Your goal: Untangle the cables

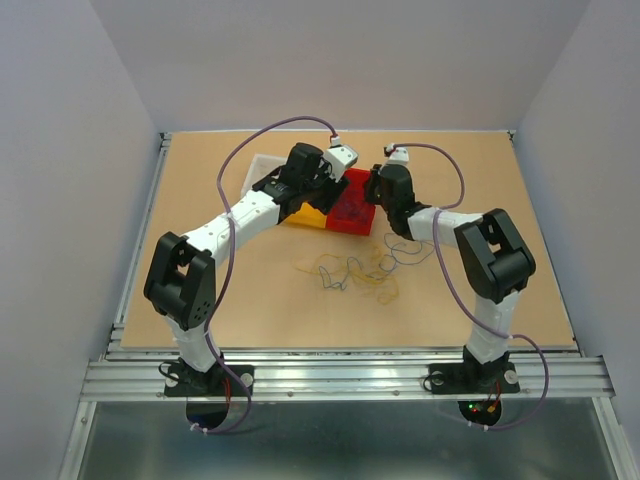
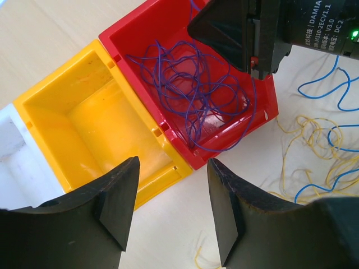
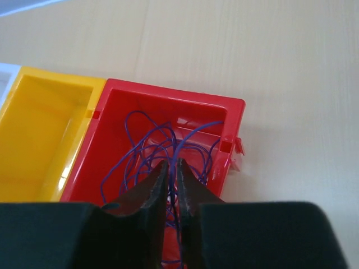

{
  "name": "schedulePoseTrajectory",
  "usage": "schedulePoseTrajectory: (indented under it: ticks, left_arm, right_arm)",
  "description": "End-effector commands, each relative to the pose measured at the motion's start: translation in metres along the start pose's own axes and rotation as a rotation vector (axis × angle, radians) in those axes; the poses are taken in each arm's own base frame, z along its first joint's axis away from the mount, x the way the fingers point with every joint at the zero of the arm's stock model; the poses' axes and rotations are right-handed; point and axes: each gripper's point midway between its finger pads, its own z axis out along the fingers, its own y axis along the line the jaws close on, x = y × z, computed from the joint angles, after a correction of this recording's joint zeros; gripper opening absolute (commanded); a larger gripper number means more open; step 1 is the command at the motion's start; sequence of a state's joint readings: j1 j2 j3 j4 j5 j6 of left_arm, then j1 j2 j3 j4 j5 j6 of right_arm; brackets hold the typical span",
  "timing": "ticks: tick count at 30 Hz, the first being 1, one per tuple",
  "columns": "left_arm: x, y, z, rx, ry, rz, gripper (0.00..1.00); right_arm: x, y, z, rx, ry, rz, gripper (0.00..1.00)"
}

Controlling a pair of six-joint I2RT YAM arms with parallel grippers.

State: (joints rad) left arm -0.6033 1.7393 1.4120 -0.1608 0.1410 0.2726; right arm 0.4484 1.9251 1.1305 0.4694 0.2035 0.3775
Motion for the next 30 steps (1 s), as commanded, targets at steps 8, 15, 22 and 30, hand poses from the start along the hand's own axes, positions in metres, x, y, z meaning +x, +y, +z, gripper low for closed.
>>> schedulePoseTrajectory:
  ticks: [8,15,22,30]
  left_arm:
    - [-0.013,-0.004,-0.008,-0.004,-0.047,0.033,0.60]
    - [-0.015,-0.001,-0.010,-0.020,-0.055,0.035,0.59]
    - [-0.018,0.001,-0.012,-0.029,-0.063,0.036,0.58]
    - [-0.021,0.009,-0.017,-0.078,-0.074,0.029,0.57]
  right_arm:
    - [-0.017,0.037,0.008,-0.022,-0.048,-0.082,0.00]
    - [0.021,0.033,0.026,0.026,0.072,-0.087,0.01]
    - [0.056,0.014,0.055,0.139,0.187,-0.135,0.00]
    - [0.041,0.023,0.055,0.118,0.163,-0.125,0.03]
